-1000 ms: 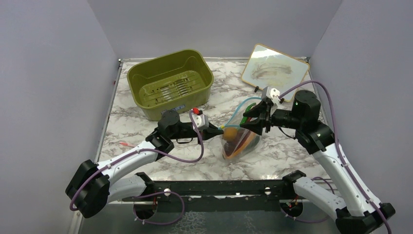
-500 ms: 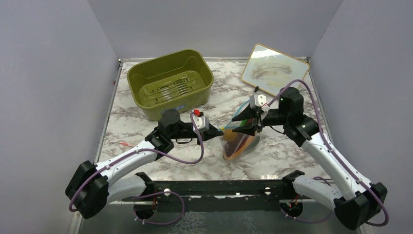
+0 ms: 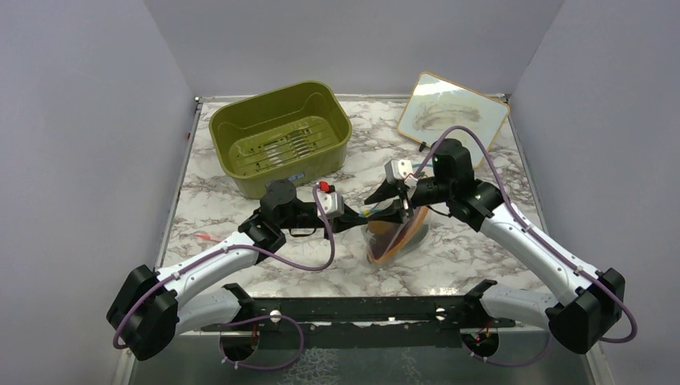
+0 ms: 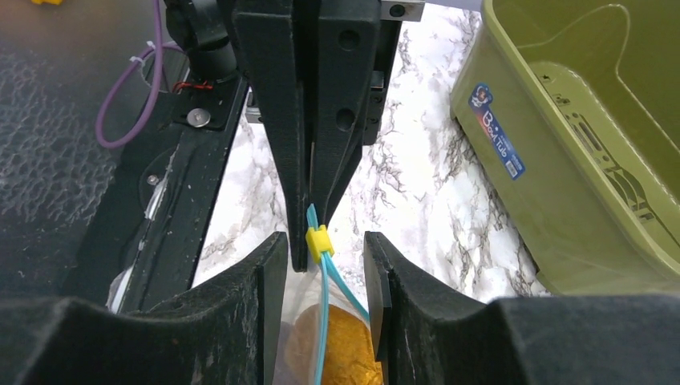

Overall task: Place the food in the zip-top bag and seal the zipper
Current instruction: Zip the zipper food storage bag at the center of the board.

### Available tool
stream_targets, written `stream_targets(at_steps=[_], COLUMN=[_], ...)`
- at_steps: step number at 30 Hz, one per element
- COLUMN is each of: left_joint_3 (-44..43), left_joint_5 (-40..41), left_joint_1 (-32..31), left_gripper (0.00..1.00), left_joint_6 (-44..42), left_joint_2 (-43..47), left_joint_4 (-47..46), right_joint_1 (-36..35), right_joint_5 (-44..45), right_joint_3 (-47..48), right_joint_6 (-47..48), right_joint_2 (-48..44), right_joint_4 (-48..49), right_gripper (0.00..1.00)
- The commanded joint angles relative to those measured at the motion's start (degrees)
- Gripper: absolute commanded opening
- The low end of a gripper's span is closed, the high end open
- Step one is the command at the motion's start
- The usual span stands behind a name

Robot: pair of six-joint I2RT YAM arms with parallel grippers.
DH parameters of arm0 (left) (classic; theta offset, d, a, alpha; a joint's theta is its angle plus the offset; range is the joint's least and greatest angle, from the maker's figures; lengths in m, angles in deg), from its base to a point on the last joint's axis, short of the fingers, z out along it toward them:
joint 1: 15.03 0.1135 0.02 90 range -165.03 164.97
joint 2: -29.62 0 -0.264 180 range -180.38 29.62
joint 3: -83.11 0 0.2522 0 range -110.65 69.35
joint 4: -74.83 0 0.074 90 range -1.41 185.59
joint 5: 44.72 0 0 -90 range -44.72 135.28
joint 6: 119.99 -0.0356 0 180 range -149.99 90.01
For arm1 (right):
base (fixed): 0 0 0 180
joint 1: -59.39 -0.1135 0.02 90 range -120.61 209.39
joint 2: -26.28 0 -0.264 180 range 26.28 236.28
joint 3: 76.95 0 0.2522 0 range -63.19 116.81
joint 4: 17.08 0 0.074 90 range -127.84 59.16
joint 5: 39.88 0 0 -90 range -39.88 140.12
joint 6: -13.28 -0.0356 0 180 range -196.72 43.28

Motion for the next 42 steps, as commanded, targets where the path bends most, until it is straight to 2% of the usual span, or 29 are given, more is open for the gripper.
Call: stream_targets(at_steps=[1,9,12,14,17,18,31,42], left_joint_3=[-1.18,-1.35,-1.35,-1.28,-1.20,-1.11,-0.71,-1.38], left_joint_5=[-2.54,-2.74,-2.73,-2.68,-2.54,-2.44,-0.68,3.11], left_joint_1=[-0.30,-0.30,-0.32,-0.31,-0.33,-0.31,-0.30,-0.30], left_gripper=[0.00,0.00,0.00,0.00,0.00,0.00,0.00,0.00], left_joint_6=[-1.22,-1.41,-1.48,-1.44,-1.64,-1.93,-5.19,-7.86], left_joint_2=[1.09,1.09,1.17,1.22,1.39,1.51,5.32,6.71], left_joint_4=[0.41,0.55,0.59,0.66,0.79,0.89,3.55,8.83], right_joint_1=[-0.83,-1.83,-2.18,-2.30,-2.30,-2.30,-2.30,-2.30], right_joint_5=[1.85,0.73,0.69,1.00,1.88,2.25,7.56,16.43], right_joint_3=[2.33,2.74,3.09,3.11,2.53,2.18,1.69,2.48], right_joint_6=[1.89,1.89,2.23,2.41,2.15,1.97,2.69,2.09], right_joint_2=[0.74,1.83,2.42,2.48,1.75,1.30,-2.77,-4.98], right_joint_4=[-1.17,-2.22,-3.07,-3.26,-2.43,-1.90,-5.67,-13.11], right_gripper=[0.40,0.36,0.31,0.23,0.02,0.01,0.01,0.01])
